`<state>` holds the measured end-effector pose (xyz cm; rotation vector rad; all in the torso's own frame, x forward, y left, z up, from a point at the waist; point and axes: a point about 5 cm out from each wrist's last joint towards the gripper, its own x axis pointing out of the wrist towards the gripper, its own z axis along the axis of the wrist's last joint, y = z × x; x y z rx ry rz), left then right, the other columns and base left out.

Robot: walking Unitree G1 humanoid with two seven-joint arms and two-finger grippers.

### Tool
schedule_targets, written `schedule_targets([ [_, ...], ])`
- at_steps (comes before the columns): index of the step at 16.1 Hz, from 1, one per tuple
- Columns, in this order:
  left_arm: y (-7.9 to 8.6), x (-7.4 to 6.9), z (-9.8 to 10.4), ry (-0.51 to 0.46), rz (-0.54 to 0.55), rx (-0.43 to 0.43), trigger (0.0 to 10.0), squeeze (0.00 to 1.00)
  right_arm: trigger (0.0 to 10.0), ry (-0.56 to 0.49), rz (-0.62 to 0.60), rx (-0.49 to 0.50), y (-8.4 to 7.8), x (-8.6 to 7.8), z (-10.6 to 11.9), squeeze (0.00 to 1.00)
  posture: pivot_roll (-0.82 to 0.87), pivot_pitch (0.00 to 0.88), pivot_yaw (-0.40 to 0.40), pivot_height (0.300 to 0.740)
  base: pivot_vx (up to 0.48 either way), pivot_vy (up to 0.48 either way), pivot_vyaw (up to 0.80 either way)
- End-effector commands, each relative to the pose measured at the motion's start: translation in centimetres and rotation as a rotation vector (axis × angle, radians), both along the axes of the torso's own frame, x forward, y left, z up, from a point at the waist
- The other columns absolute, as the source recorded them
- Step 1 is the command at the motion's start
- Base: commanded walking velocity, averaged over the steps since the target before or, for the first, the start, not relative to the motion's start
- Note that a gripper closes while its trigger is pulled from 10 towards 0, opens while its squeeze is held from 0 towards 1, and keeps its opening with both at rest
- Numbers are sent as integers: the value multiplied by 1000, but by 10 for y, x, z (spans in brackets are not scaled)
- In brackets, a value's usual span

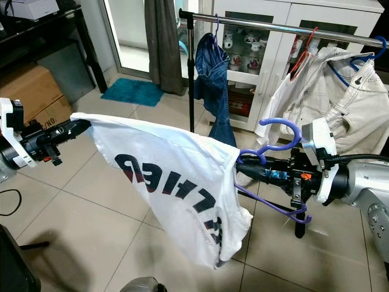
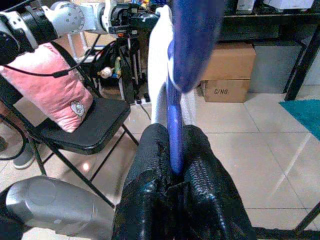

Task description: Hang hanger

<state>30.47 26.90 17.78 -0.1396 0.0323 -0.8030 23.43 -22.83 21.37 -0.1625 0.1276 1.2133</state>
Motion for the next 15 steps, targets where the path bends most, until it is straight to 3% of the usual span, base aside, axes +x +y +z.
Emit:
schedule_targets([
  [1,7,1,6,-23,28,38,0,0,10000,-53,9,-7,0,2,11,0,109,0,43,740,0,0,0],
  [2,7,1,5,-25,37,62,0,0,10000,-53,9,-7,0,2,11,0,110,0,42,740,0,0,0],
  [3,5,4,3,-29,62,101,10000,0,10000,-53,10,-5,0,3,10,0,112,0,42,740,0,0,0],
  [4,4,3,3,-30,49,103,10000,0,10000,-53,11,-4,1,3,10,0,112,0,42,740,0,0,0],
  [5,1,4,3,-28,30,98,10000,1000,10000,-53,13,-2,2,4,10,0,113,0,43,740,0,0,0],
  [10,12,3,1,-20,68,150,10000,1000,10000,-44,-23,-18,2,8,7,0,114,0,41,740,0,0,0],
  [15,37,-11,-11,51,94,265,10000,1000,10000,-51,-102,-46,-2,18,6,0,121,0,34,740,0,0,0],
])
